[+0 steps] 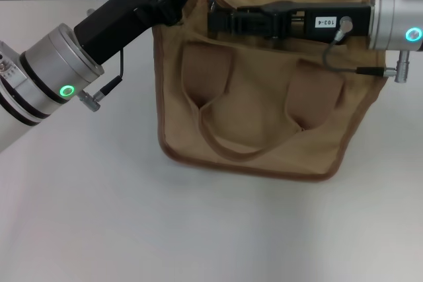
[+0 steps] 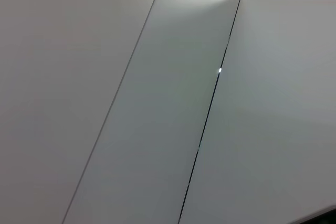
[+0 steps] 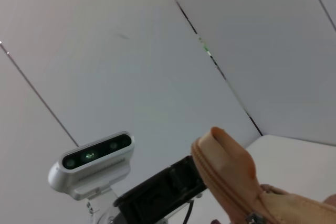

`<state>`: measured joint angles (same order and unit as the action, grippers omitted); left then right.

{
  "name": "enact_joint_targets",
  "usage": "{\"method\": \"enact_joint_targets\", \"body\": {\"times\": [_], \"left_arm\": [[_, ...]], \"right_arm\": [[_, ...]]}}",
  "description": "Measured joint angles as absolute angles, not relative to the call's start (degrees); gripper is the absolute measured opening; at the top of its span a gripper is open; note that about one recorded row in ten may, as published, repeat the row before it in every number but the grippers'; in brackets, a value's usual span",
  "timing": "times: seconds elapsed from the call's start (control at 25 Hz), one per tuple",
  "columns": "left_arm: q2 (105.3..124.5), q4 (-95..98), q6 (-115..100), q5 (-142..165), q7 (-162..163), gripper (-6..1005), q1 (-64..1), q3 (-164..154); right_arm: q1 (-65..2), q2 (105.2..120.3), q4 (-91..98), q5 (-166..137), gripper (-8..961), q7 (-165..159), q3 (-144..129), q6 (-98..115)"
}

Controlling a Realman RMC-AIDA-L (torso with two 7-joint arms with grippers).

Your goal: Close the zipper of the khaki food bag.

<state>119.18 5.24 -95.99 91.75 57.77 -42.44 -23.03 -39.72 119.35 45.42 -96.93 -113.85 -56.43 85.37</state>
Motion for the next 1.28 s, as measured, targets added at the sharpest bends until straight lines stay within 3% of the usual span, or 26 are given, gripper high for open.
{"method": "enact_joint_targets", "body": {"times": [0.88,1.28], "left_arm": [[119.18,4.7,-96.6,91.9,57.9,99,-42.7,-23.0],[119.13,4.6,-96.6,91.7,58.1,102,-42.1,-21.8]], "right_arm": [[-39.3,119.41,45.9,-95.8,113,-116.4,-59.1,83.0],[-35.8,119.08,47.5,-96.5,6,-118.9,-58.5,82.8]]}}
